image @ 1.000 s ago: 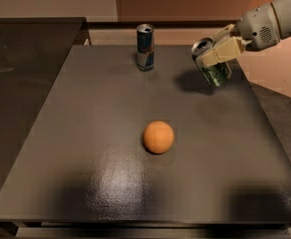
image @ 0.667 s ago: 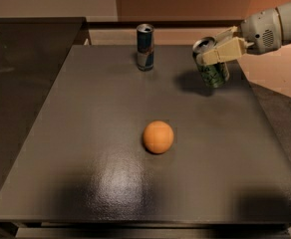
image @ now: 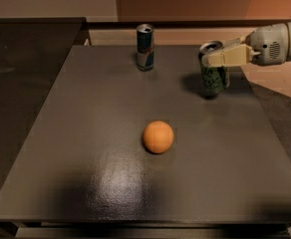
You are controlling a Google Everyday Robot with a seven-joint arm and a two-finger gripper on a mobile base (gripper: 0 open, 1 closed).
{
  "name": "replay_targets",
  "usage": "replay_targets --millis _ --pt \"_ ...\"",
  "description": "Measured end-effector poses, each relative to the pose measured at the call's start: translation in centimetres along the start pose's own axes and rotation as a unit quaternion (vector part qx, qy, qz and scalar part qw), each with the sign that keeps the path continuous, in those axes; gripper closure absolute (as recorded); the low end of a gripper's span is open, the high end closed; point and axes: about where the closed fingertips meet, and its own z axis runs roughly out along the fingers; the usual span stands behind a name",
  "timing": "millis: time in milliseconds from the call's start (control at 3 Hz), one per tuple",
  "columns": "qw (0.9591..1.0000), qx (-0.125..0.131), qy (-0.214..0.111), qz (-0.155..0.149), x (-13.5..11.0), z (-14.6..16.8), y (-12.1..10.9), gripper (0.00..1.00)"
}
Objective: Place green can upright
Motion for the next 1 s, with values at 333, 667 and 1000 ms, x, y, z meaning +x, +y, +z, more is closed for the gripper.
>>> replay_targets --millis 333,667,1000 --pt "0.9993 0.003 -0.032 0.021 0.53 -0.31 -0.29 1.0" --pt "0.9976 0.003 -0.059 0.035 0.81 -0.5 -0.6 1.0" --pt "0.9959 0.0 -0.079 0.043 1.09 -0.59 -1.0 0.84"
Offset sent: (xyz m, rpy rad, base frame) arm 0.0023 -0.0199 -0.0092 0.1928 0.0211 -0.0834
